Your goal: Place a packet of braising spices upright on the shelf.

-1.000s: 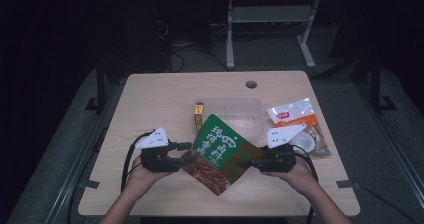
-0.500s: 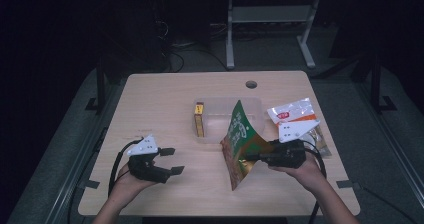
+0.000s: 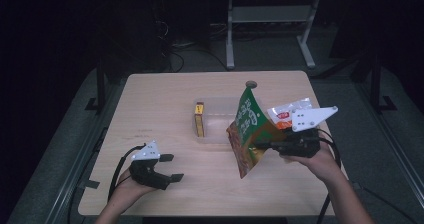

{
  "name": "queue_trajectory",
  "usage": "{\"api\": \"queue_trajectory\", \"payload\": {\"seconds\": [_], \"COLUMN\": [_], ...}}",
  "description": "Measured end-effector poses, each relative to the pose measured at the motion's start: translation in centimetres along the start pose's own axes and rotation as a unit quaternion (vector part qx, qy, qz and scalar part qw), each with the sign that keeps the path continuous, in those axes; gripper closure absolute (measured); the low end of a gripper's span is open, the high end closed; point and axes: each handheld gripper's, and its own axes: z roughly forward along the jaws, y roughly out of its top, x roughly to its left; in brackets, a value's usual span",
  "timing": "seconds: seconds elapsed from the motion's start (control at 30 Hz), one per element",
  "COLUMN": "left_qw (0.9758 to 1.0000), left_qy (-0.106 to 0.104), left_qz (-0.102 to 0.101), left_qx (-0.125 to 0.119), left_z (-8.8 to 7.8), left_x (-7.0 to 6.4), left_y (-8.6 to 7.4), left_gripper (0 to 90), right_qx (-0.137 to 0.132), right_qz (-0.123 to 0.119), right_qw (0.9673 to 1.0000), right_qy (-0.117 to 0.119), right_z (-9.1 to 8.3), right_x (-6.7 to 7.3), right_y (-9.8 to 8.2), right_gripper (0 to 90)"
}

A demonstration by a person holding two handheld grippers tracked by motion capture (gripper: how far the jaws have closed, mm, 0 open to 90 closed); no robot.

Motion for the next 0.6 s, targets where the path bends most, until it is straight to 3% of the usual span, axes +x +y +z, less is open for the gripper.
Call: {"api": "queue_trajectory", "payload": {"seconds": [0.3,0.43,0.6], "left_qw": [0.9999,0.9998,0.9998], "left_qy": [-0.003,-0.005,-0.006], "left_qz": [0.003,0.011,0.009], "left_qx": [0.010,0.013,0.015], "left_z": [0.5,0.7,0.9], "left_x": [0.0,0.0,-0.2], "left_y": [-0.2,-0.2,-0.2], "left_gripper": [19.7,19.7,19.6], "right_qx": [0.017,0.043,0.056], "right_qz": [-0.003,-0.012,-0.001], "right_qw": [0.9996,0.9984,0.9971], "right_qy": [-0.020,-0.036,-0.051], "right_z": [-0.8,-0.5,0.1], "right_x": [-2.2,-3.6,-5.6], "right_y": [1.8,2.5,3.4], "right_gripper": [89.9,89.9,89.9]}}
